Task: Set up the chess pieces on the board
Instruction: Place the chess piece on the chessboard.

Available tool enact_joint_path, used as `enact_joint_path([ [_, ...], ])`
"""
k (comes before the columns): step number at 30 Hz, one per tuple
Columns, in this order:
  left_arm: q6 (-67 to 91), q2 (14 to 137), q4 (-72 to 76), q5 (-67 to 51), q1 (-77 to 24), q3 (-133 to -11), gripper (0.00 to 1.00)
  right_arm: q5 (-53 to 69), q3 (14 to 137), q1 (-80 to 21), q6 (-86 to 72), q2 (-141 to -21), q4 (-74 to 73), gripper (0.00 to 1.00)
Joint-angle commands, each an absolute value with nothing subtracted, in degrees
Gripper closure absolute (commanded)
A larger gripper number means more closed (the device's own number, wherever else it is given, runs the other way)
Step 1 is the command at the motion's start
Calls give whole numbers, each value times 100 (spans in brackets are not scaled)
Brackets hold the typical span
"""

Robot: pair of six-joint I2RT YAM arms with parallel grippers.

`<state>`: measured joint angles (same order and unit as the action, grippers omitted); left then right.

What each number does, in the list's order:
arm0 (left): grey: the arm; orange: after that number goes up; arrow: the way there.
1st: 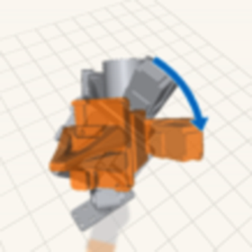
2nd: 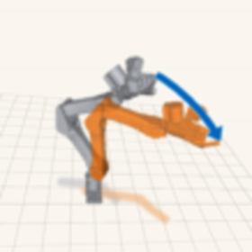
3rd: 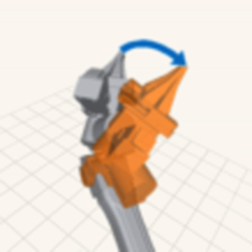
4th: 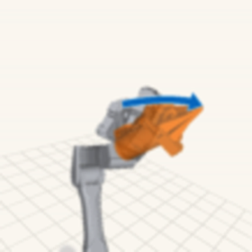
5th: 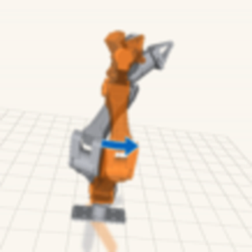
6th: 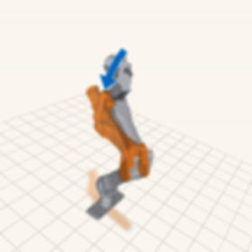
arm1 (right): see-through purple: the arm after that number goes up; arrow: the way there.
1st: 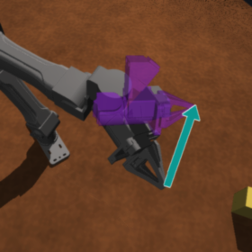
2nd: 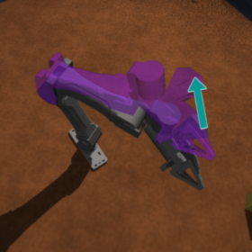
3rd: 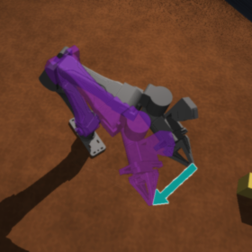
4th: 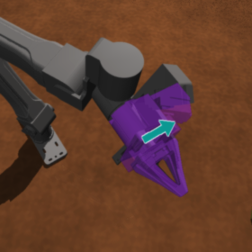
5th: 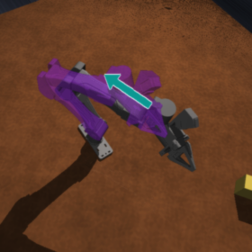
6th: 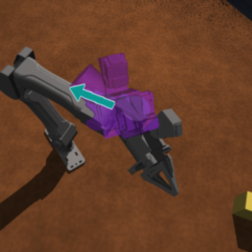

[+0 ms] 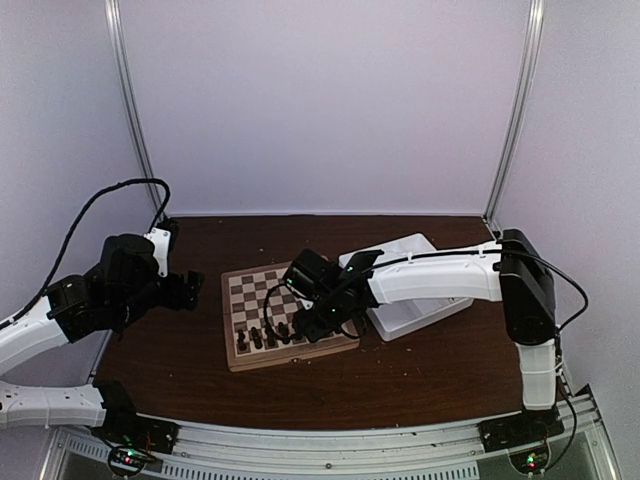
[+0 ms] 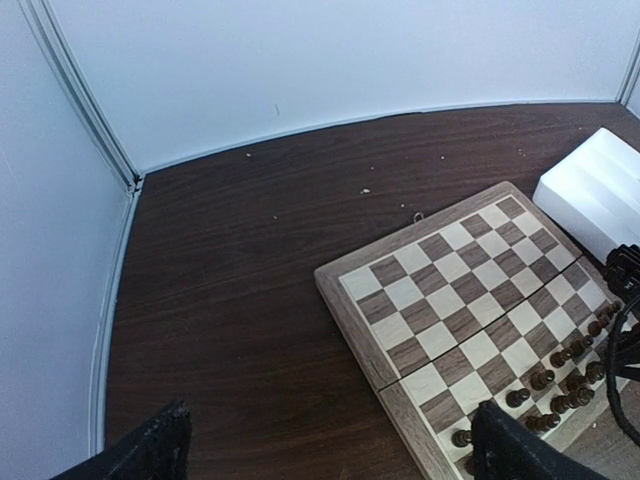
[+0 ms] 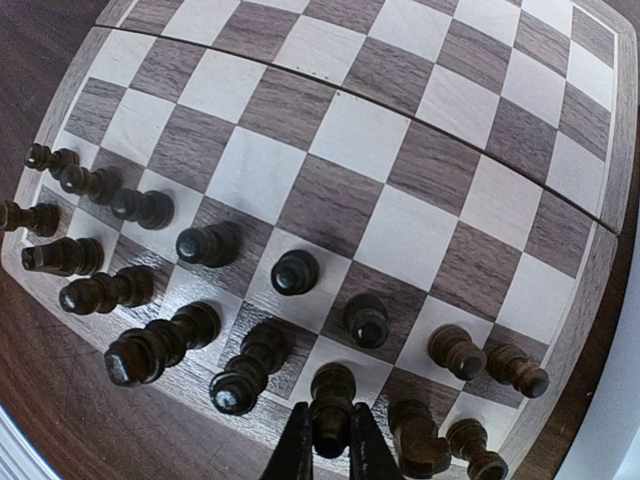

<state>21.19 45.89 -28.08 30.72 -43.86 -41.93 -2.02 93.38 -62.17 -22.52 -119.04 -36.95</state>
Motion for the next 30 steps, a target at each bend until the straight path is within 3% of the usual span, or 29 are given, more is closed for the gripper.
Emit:
enact_joint_path([
  [1, 2076, 4576, -2698, 3125, -4359, -4152, 2, -391, 9412, -6276, -2199, -12021, -3733, 92],
  [5, 2083, 4592, -2681, 3101, -4355, -4157, 2, -443, 9368, -6278, -2199, -11945, -3710, 81],
  [30, 2118, 4597, -2706, 3015, -4359, -4214, 2, -464, 9373, -6278, -2142, -11405, -3758, 79],
])
